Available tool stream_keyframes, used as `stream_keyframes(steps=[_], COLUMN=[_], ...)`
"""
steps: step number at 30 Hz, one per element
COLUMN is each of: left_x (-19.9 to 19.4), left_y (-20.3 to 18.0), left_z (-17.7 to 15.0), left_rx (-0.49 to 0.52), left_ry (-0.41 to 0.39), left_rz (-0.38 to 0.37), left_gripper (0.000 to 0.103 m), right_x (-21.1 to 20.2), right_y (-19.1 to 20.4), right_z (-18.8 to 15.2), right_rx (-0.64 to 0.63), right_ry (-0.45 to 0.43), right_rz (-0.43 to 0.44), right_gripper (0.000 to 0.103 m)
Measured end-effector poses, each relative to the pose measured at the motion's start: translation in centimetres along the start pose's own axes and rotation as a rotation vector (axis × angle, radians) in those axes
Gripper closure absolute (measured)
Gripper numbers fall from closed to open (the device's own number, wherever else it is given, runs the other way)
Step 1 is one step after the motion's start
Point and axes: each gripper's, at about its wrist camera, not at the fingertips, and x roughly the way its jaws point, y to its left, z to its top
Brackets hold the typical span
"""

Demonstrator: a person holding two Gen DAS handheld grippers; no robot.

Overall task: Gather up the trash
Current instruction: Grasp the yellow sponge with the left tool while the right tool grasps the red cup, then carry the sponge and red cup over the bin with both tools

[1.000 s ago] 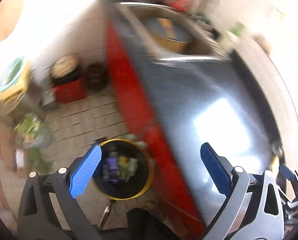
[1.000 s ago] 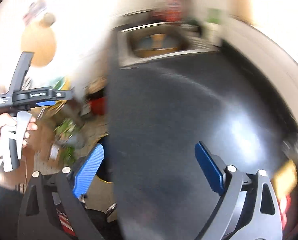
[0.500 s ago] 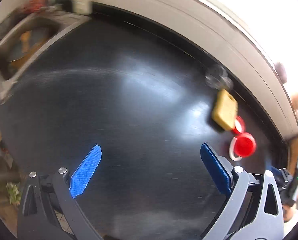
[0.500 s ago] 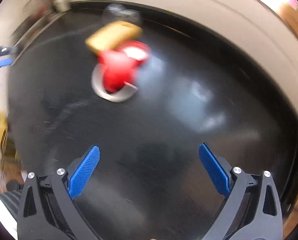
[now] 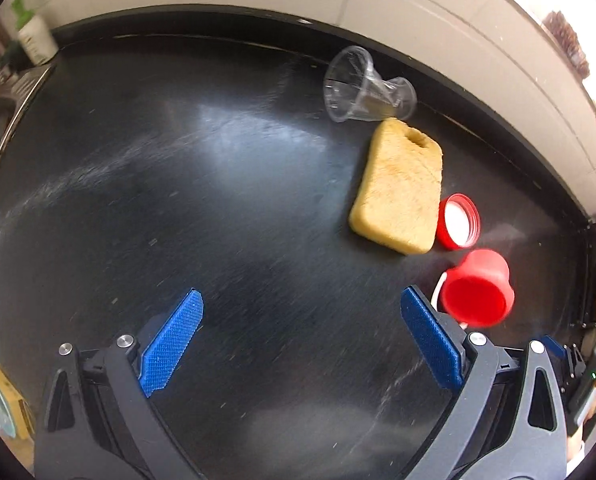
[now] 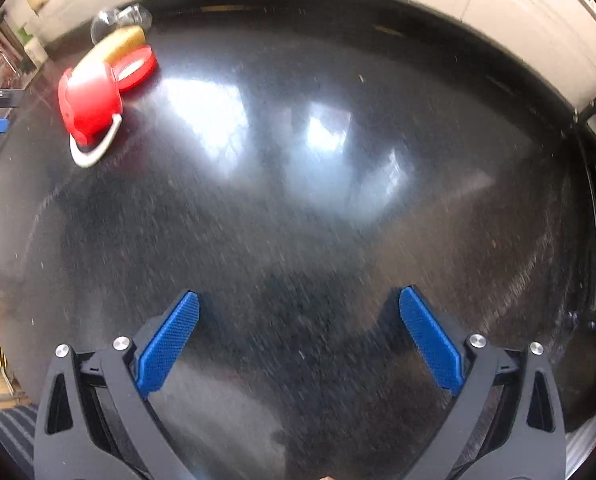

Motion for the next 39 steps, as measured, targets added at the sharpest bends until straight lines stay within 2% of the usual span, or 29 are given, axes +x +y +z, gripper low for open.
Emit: stream_keyframes(steps=[2, 5, 7, 8, 10, 15, 18, 21, 24, 25, 27, 29, 30, 31, 32, 34, 37, 39], left_x=[0.8, 1.5, 2.1, 2.5, 3.4, 5.3, 6.2, 6.8, 7.9, 8.1, 8.4, 8.6, 8.6, 8.3, 7.8, 7.8, 6.3, 5.1], left_y=[-1.1, -2.5, -3.3, -3.7, -4.2, -4.6, -5.0, -5.1, -5.6, -5.8, -6.3, -6.5, -6.6, -6.7, -6.9, -6.1, -6.7, -6.9], left_z=[1.0, 2.3, 3.0, 3.5, 4.2, 5.6, 6.4, 7.1, 7.6, 7.8, 7.8, 8.0, 8.1, 8.2, 8.4, 8.7, 8.4, 7.9], left_rx=[0.016, 0.029, 0.04, 0.05, 0.068, 0.08, 0.089, 0.101, 0.101, 0.107, 0.136, 0.166, 0.165, 0.172, 0.194, 0.115, 0.18, 0.185], left_ry=[0.004, -0.005, 0.002, 0.005, 0.016, 0.043, 0.049, 0.05, 0.062, 0.063, 0.048, 0.028, 0.005, -0.028, -0.05, -0.002, -0.058, -0.066], left_rz=[0.023, 0.003, -0.005, 0.0, 0.008, 0.013, 0.006, 0.0, -0.03, -0.037, -0.019, -0.001, -0.004, -0.005, -0.028, -0.134, -0.089, -0.111], left_gripper=[0.007, 0.007, 0.007, 0.007, 0.007, 0.007, 0.007, 0.007, 0.007, 0.006, 0.006, 0.006, 0.015, 0.051, 0.083, 0.08, 0.08, 0.08], right_x=[0.5, 0.8, 0.4, 0.3, 0.1, 0.8, 1.2, 1.8, 2.8, 3.1, 3.6, 3.5, 3.5, 3.2, 3.0, 2.3, 1.2, 0.5], right_y=[0.6, 0.6, 1.0, 1.7, 4.0, 9.2, 11.0, 12.4, 12.9, 12.9, 12.8, 12.4, 12.2, 11.8, 11.4, 10.4, 9.1, 8.3], right_z=[1.1, 2.4, 3.6, 4.4, 5.9, 10.0, 12.6, 14.3, 14.8, 14.8, 14.8, 14.6, 14.6, 14.4, 14.2, 13.7, 13.2, 13.0], right_rx=[0.012, 0.09, 0.139, 0.13, 0.06, -0.009, -0.019, -0.038, -0.047, -0.048, -0.044, -0.041, -0.034, -0.026, -0.02, -0.008, 0.019, 0.04], right_ry=[0.001, 0.029, 0.015, 0.016, 0.01, 0.0, -0.016, -0.032, -0.033, -0.027, -0.014, -0.008, -0.012, -0.02, -0.027, -0.046, -0.069, -0.086], right_rz=[-0.002, -0.001, 0.098, 0.128, 0.17, 0.295, 0.322, 0.305, 0.296, 0.29, 0.291, 0.297, 0.297, 0.299, 0.297, 0.291, 0.275, 0.27], right_gripper=[0.005, 0.005, 0.01, 0.013, 0.013, 0.013, 0.014, 0.017, 0.029, 0.037, 0.047, 0.072, 0.076, 0.082, 0.083, 0.083, 0.083, 0.083])
